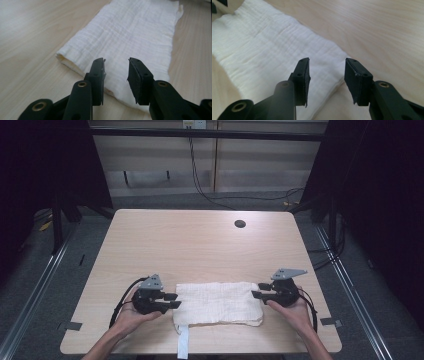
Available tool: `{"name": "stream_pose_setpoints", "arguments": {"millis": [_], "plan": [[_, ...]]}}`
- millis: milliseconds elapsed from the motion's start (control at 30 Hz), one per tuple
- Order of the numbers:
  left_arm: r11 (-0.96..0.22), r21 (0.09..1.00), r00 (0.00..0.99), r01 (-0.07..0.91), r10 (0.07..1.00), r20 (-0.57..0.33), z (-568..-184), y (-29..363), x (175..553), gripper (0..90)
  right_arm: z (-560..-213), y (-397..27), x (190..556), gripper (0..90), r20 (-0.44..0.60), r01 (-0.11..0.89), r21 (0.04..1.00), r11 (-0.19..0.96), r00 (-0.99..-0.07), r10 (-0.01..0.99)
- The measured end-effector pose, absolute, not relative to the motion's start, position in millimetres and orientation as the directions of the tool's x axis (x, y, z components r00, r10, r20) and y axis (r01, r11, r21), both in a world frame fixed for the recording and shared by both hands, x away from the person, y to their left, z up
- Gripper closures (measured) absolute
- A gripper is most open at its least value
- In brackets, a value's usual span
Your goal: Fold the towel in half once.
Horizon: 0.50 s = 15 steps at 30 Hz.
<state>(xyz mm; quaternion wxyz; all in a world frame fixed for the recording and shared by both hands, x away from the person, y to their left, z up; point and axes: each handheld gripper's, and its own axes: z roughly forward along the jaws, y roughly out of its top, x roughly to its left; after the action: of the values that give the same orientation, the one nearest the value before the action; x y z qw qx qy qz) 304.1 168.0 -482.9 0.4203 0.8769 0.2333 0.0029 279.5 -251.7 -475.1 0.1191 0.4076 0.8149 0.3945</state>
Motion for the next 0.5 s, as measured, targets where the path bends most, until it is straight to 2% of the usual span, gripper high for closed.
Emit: {"name": "stream_pose_setpoints", "arguments": {"millis": [200,300,367,500], "plan": [[-0.604,0.693,0.896,0.395,0.42,-0.145,-495.0,152.2,307.0,62.3,-485.5,-245.4,303.0,54.8,0.104,0.603,0.705,0.374,-0.61,0.785],[-0.598,0.692,0.894,0.404,0.417,-0.162,-495.6,152.0,307.9,59.8,-492.6,-245.2,305.9,56.3,0.109,0.622,0.677,0.392,-0.612,0.783],[-0.592,0.697,0.895,0.403,0.415,-0.165,-496.5,150.3,308.1,59.8,-494.5,-243.8,305.9,61.4,0.101,0.623,0.673,0.399,-0.612,0.784],[-0.582,0.702,0.893,0.412,0.412,-0.182,-497.6,147.1,307.4,58.7,-496.1,-242.7,308.5,80.9,0.077,0.624,0.663,0.413,-0.606,0.792]]}}
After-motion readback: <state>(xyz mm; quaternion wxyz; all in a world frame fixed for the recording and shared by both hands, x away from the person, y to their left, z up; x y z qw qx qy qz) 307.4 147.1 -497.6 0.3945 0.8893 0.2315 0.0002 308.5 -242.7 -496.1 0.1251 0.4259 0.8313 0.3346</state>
